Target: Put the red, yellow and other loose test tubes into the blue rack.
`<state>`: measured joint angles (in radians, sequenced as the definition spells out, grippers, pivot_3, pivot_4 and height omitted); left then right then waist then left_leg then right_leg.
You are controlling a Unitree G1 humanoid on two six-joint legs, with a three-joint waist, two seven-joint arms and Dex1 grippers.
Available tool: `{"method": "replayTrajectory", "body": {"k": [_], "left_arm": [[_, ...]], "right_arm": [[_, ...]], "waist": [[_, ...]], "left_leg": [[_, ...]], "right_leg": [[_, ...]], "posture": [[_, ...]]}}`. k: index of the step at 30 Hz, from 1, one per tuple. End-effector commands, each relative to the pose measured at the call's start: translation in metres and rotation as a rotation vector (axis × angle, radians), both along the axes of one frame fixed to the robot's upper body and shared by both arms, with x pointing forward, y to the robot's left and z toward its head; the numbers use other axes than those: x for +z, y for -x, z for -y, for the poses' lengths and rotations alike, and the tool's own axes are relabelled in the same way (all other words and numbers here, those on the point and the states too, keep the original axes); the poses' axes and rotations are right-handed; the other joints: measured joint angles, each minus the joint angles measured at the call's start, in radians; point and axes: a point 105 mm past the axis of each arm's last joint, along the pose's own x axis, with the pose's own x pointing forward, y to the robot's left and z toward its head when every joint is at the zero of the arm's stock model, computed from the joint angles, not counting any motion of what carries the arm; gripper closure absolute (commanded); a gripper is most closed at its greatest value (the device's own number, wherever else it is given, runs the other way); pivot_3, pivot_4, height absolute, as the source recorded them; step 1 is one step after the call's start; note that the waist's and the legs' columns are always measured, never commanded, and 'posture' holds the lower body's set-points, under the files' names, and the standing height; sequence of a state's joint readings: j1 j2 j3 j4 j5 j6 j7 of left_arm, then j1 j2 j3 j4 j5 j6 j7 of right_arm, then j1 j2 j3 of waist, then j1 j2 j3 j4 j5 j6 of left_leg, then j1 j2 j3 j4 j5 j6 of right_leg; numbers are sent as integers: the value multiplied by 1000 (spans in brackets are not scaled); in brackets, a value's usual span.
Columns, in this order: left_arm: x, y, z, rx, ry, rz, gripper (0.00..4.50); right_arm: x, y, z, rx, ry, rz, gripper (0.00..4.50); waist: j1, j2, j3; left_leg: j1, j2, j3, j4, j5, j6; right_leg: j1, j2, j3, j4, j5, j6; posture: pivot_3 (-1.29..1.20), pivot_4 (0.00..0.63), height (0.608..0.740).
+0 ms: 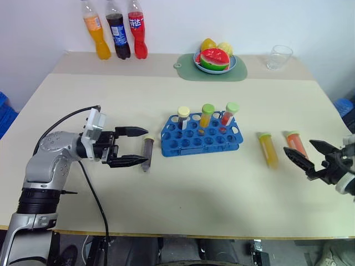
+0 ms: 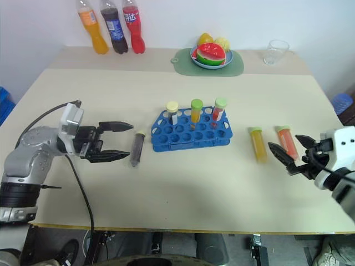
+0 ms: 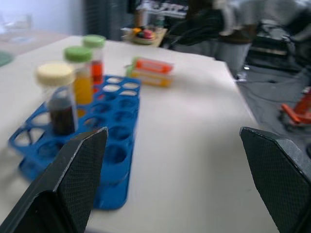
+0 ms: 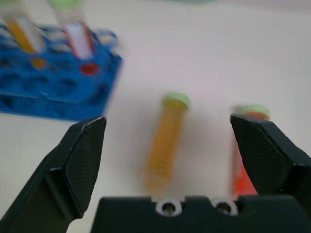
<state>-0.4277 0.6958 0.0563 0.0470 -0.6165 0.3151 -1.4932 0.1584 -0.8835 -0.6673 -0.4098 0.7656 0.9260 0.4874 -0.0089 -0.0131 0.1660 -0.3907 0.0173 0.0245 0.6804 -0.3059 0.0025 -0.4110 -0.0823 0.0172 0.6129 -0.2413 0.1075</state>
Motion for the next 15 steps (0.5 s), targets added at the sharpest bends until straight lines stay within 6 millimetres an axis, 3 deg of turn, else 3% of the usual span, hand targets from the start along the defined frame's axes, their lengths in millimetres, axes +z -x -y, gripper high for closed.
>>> {"method": "replayTrajectory", "body": {"k": [1, 8, 15], "left_arm": [[2, 2, 8, -67, -30, 50, 20], [-2, 6, 20, -126, -34, 54, 20], [-1, 9, 26, -143, -30, 56, 20]], "right_arm": [[-4, -6, 10, -12, -39, -114, 0], [-17, -28, 45, -103, -62, -263, 0], [-20, -56, 57, -99, -14, -306, 0]], "waist": [[0, 0, 0], [-3, 0, 0], [-6, 2, 1]], "left_leg": [[0, 0, 0, 0, 0, 0], [0, -1, 0, 0, 0, 0], [-1, -1, 1, 0, 0, 0]], "right_leg": [[0, 0, 0, 0, 0, 0], [0, 0, 1, 0, 0, 0], [-1, 1, 1, 1, 0, 1]], "posture": [[0, 150, 740], [0, 150, 740], [0, 150, 740]]}}
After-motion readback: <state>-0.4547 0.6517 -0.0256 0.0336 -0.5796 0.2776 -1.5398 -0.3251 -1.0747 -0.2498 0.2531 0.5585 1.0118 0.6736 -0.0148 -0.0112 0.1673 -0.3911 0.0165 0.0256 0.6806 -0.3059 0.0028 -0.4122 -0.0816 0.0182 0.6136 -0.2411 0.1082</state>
